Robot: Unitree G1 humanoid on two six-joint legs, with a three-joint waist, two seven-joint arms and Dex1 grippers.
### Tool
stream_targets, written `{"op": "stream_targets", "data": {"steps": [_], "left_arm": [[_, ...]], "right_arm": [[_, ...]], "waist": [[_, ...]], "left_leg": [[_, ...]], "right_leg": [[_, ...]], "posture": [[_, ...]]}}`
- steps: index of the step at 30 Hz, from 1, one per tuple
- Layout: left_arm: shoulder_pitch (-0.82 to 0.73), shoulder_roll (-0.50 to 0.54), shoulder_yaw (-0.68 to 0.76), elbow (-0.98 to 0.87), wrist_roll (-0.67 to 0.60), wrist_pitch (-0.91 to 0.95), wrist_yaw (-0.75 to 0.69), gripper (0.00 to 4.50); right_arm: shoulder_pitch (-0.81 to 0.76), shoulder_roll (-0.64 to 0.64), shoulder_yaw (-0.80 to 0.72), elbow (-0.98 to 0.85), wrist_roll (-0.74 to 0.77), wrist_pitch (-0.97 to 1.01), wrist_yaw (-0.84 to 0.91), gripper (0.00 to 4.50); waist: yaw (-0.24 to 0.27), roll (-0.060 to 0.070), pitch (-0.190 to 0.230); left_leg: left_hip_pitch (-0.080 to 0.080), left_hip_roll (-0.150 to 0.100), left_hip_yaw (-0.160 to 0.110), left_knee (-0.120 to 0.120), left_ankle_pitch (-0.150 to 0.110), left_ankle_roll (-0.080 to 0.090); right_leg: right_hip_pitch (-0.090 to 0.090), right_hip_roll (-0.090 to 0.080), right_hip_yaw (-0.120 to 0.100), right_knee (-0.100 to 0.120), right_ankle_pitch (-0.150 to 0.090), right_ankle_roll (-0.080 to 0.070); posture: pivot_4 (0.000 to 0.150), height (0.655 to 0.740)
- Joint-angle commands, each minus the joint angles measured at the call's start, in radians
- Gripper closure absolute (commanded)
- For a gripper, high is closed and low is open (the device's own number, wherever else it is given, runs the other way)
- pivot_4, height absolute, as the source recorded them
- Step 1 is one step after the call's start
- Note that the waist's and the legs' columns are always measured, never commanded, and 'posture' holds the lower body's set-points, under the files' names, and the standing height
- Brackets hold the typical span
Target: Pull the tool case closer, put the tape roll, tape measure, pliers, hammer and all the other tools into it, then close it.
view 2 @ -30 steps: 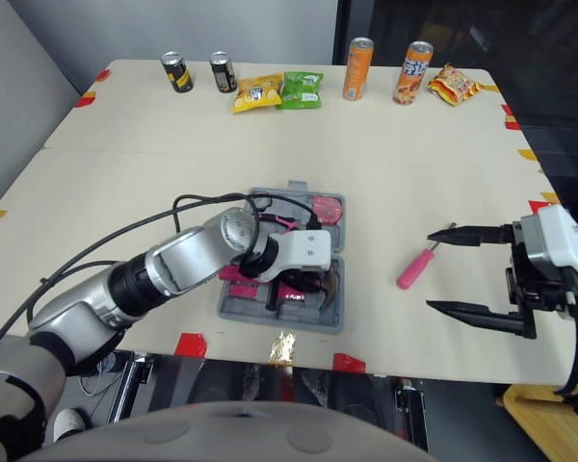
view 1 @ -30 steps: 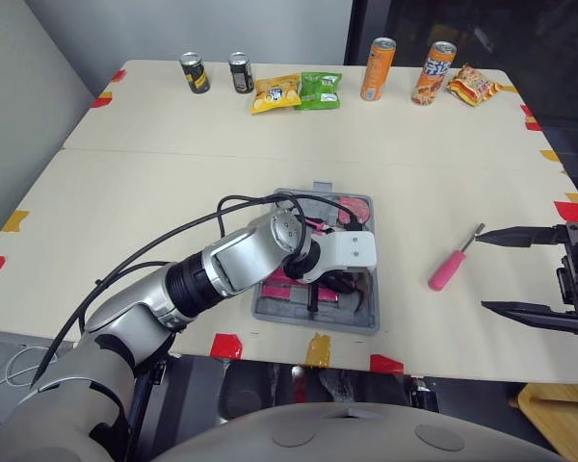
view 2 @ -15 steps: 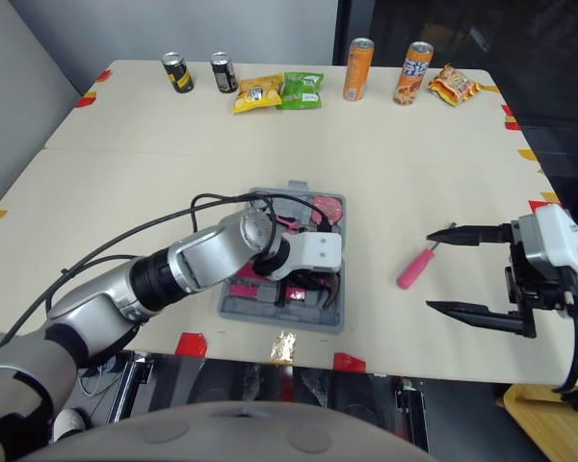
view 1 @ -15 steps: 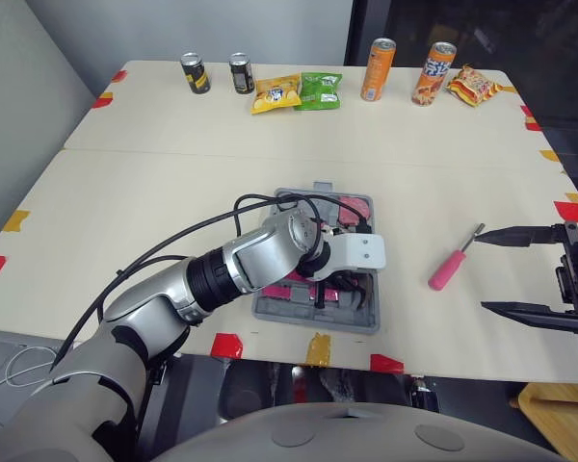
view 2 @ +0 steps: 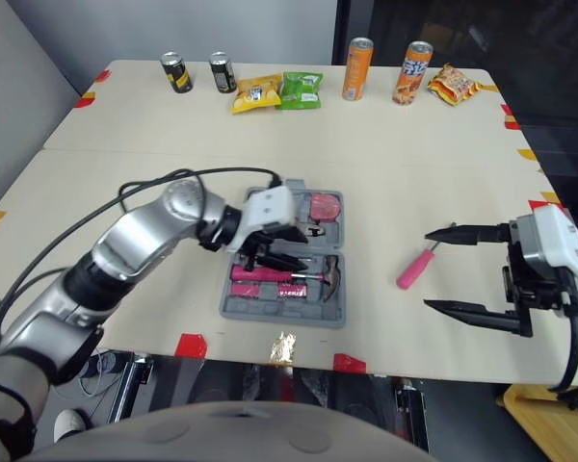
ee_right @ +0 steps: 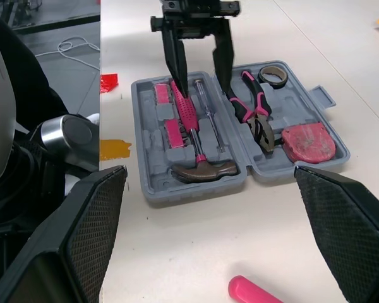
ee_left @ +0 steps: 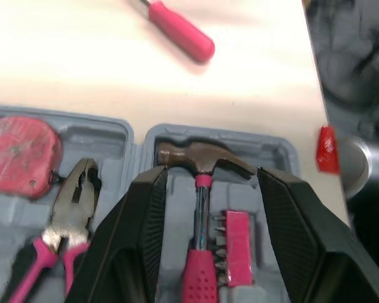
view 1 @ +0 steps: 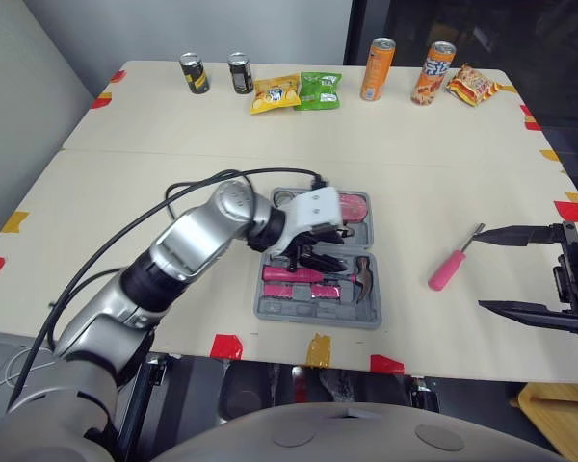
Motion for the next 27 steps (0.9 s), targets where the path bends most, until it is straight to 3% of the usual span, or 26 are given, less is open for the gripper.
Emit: {"op": "stream_targets", "data": {"steps": [1,4,5,12,15,18,22,27], "left_arm": [[0.088,-0.004,0.032,0.045,0.009,-0.175,-0.017,3.26],[0.129,-0.024,0.026,0.099,0.037,-0.248,0.005,4.28],[0.141,-0.029,0.014,0.125,0.060,-0.281,0.011,4.40],[0.198,-0.007,-0.126,0.347,0.289,-0.490,0.030,4.40],[0.226,-0.003,-0.150,0.405,0.329,-0.543,0.028,4.40],[0.253,-0.018,-0.108,0.401,0.300,-0.572,0.033,4.40],[0.304,-0.056,0.032,0.315,0.166,-0.537,0.058,4.40],[0.387,-0.120,0.307,0.162,-0.053,-0.435,0.196,4.40]], "right_arm": [[-0.013,0.007,-0.005,-0.012,0.011,-0.006,-0.010,0.00],[-0.011,0.010,-0.007,-0.015,0.014,-0.004,-0.013,0.00],[-0.008,0.012,-0.010,-0.020,0.016,-0.001,-0.016,0.00],[-0.004,0.017,-0.010,-0.041,0.024,0.013,-0.033,0.00],[-0.011,0.021,0.012,-0.049,0.023,0.015,-0.043,0.00],[-0.020,0.034,0.041,-0.059,0.024,0.015,-0.062,0.00],[-0.047,0.098,0.100,-0.068,-0.011,-0.018,-0.140,0.00],[-0.073,0.299,0.216,-0.086,-0.112,-0.087,-0.372,0.00]], "waist": [[0.003,0.000,0.000],[0.002,0.001,0.000],[0.003,0.001,0.000],[0.000,0.000,-0.001],[0.000,0.003,-0.008],[-0.002,0.006,-0.015],[-0.011,0.005,-0.017],[-0.018,0.004,-0.014]], "left_leg": [[0.000,0.000,0.000,0.000,0.000,0.000],[0.000,0.000,0.000,0.000,0.000,0.001],[0.000,0.000,0.000,0.000,0.000,0.001],[0.001,0.000,0.000,0.000,0.000,0.001],[0.002,0.000,-0.001,0.000,0.000,0.001],[0.003,0.000,0.000,-0.001,0.000,0.001],[0.003,0.000,0.000,-0.002,0.000,0.000],[0.001,0.000,-0.001,-0.002,0.000,0.000]], "right_leg": [[0.000,0.000,0.000,0.000,0.000,0.000],[0.000,0.000,0.000,0.000,0.000,0.000],[0.000,0.000,0.000,0.000,0.000,0.000],[0.000,0.000,0.000,0.000,0.000,0.000],[0.002,0.000,0.000,0.000,0.000,0.000],[0.003,0.000,0.000,0.000,0.000,0.000],[0.003,0.000,0.000,0.000,0.000,0.000],[0.000,0.000,-0.001,0.001,0.000,-0.001]], "posture": [[0.150,0.7400],[0.150,0.7400],[0.150,0.7400],[0.150,0.7400],[0.150,0.7400],[0.150,0.7400],[0.150,0.7400],[0.150,0.7400]]}}
